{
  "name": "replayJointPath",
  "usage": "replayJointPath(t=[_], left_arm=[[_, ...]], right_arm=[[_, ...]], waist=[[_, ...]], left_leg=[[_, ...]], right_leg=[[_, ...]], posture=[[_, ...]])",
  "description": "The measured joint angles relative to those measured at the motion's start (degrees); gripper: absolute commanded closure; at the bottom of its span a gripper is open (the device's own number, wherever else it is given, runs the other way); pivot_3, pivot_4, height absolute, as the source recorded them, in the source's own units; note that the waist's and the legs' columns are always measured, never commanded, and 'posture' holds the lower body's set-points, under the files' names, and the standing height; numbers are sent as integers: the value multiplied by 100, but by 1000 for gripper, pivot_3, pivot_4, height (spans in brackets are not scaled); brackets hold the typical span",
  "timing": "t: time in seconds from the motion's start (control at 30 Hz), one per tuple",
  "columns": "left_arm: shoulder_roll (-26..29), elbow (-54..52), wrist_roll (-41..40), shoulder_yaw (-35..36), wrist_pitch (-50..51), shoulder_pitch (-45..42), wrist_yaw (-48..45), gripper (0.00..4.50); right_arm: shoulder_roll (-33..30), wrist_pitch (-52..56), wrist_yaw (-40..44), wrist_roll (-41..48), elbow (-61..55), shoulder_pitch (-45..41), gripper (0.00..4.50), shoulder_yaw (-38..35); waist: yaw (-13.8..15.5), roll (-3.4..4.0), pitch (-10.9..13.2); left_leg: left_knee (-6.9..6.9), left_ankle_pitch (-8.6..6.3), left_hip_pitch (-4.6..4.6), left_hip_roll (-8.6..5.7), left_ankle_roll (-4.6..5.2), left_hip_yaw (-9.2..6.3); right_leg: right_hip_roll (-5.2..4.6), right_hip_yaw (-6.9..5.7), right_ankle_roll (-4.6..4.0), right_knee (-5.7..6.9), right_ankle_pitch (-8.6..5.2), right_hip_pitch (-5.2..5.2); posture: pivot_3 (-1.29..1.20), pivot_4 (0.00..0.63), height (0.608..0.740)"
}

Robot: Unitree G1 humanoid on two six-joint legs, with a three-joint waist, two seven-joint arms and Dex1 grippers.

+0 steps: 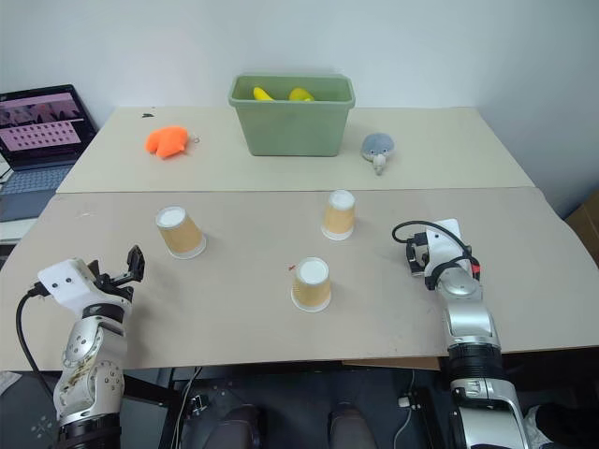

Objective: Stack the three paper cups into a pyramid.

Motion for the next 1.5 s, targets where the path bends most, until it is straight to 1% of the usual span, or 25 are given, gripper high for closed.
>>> replayJointPath(t=[0.13, 0.17, 0.37, 0.43, 0.5, 0.57, 0.63, 0.7, 0.73, 0.77, 0.8, 0.83, 0.87, 0.93, 0.97, 1.03, 1.1, 1.17, 1.3, 1.5], left_arm=[[114, 1, -104, 3, 82, -53, -150, 52], [244, -91, -226, 13, 200, -72, -262, 52], [537, -694, -502, 36, 593, -54, -446, 52], [561, -751, -566, 43, 653, -52, -449, 52], [572, -773, -585, 50, 736, -36, -455, 52], [635, -783, -642, 48, 847, -23, -514, 52], [689, -853, -683, 13, 921, -20, -618, 52], [861, -1094, -908, -128, 1204, 23, -915, 52], [894, -1132, -930, -150, 1246, 33, -959, 52], [938, -1276, -1046, -265, 1353, 7, -1125, 52], [1114, -1450, -1239, -397, 1557, 106, -1413, 52], [1505, -1759, -1573, -580, 1865, 366, -1897, 52], [1779, -2063, -1830, -762, 2101, 520, -2318, 52], [2266, -2559, -2212, -1029, 2418, 695, -2969, 52], [2402, -2709, -2312, -1072, 2501, 722, -3166, 52], [2926, -2933, -2451, -1127, 2658, 855, -3669, 52], [3226, -2977, -2460, -1147, 2740, 882, -4014, 52], [3341, -2971, -2464, -1175, 2769, 845, -4222, 52], [3375, -2922, -2448, -1197, 2769, 676, -4360, 52], [3373, -2926, -2425, -1257, 2769, 633, -4363, 52]], right_arm=[[0, -3, -20, 0, 21, -14, 0, -1], [4, -10, -24, 1, 53, -38, 0, 0], [-43, -21, 91, 72, 63, -38, 0, -13], [-232, -31, 396, 176, 28, 23, 0, -66], [-533, -14, 991, 473, -329, 290, 0, -151], [-958, 212, 1888, 1039, -919, 574, 0, -291], [-1244, 538, 2485, 1492, -1445, 676, 0, -399], [-1667, 1212, 3360, 2405, -2402, 906, 0, -469], [-1711, 1280, 3455, 2519, -2539, 921, 0, -468], [-1760, 1487, 3830, 2946, -3101, 906, 0, -465], [-1843, 1750, 4032, 3321, -3437, 939, 0, -456], [-1881, 2046, 4212, 3766, -3845, 928, 0, -408], [-1880, 2227, 4320, 4081, -4186, 844, 0, -350], [-1880, 2385, 4386, 4357, -4537, 603, 0, -152], [-1880, 2413, 4390, 4394, -4622, 552, 0, -103], [-1854, 2434, 4390, 4380, -4594, 398, 0, 130], [-1764, 2416, 4382, 4278, -4408, 257, 0, 336], [-1716, 2294, 4391, 4048, -4138, 132, 0, 543], [-1729, 1845, 4566, 3409, -3606, 83, 0, 924], [-1731, 1457, 4988, 3001, -3328, 106, 0, 1242]], waist=[[1, 0, 0], [-4, 0, 0], [-6, 3, 2], [8, 13, 8], [41, 23, 14], [44, 26, 17], [22, 27, 17], [2, 27, 18], [-4, 27, 18], [-30, 26, 16], [-29, 24, 19], [-41, 26, 23], [-38, 30, 25], [-21, 31, 29], [-10, 32, 29], [14, 32, 29], [25, 35, 31], [30, 35, 31], [47, 35, 32], [35, 35, 33]], left_leg=[[0, 0, -2, 0, 0, -2], [0, 0, -1, 0, 0, -2], [0, 0, -2, 0, 0, -1], [0, 0, -5, -1, 0, -2], [0, -1, -15, -2, 3, -4], [0, -3, -21, -1, 5, -3], [1, -3, -18, 0, 5, -3], [1, -3, -15, 5, 5, -6], [1, -3, -15, 7, 5, -6], [0, -3, -4, 10, 4, -6], [2, -3, -14, 8, 4, -5], [1, -4, -15, 10, 4, -3], [0, -5, -14, 9, 5, -4], [0, -5, -16, 8, 4, -5], [0, -5, -14, 8, 4, -4], [1, -5, -14, 8, 4, -4], [1, -5, -13, 6, 4, -1], [1, -5, -16, 5, 4, -1], [1, -5, -26, 6, 4, -2], [1, -5, -21, 7, 4, -2]], right_leg=[[1, -3, 0, 0, 0, 0], [0, -2, 0, 0, 0, 0], [0, -2, 0, -2, 0, 0], [-2, -2, 0, -4, 0, 0], [-3, -7, 1, -12, 0, -4], [-3, -7, 1, -17, 0, -7], [-2, -7, 1, -16, 0, -5], [4, -8, 1, -14, 0, -3], [5, -8, 1, -14, 0, -3], [9, -7, 0, -15, 0, 9], [7, -7, 0, -15, 0, 2], [10, -2, 0, -16, 0, -4], [8, -2, 0, -16, 0, -3], [6, -4, 0, -20, -1, -4], [5, -4, 0, -20, -1, -3], [6, -7, -1, -21, -1, -3], [4, -5, -1, -22, -1, -2], [3, -5, -1, -24, -2, -4], [3, -5, 0, -25, -3, -13], [3, -5, -1, -22, -2, -10]], posture=[[0, 150, 732], [0, 150, 732], [0, 150, 732], [0, 150, 732], [0, 150, 732], [0, 150, 732], [0, 150, 732], [0, 150, 732], [0, 150, 732], [0, 150, 732], [0, 150, 732], [0, 150, 732], [0, 150, 732], [0, 150, 732], [0, 150, 732], [0, 150, 732], [0, 150, 732], [0, 150, 732], [0, 150, 732], [0, 150, 732]])
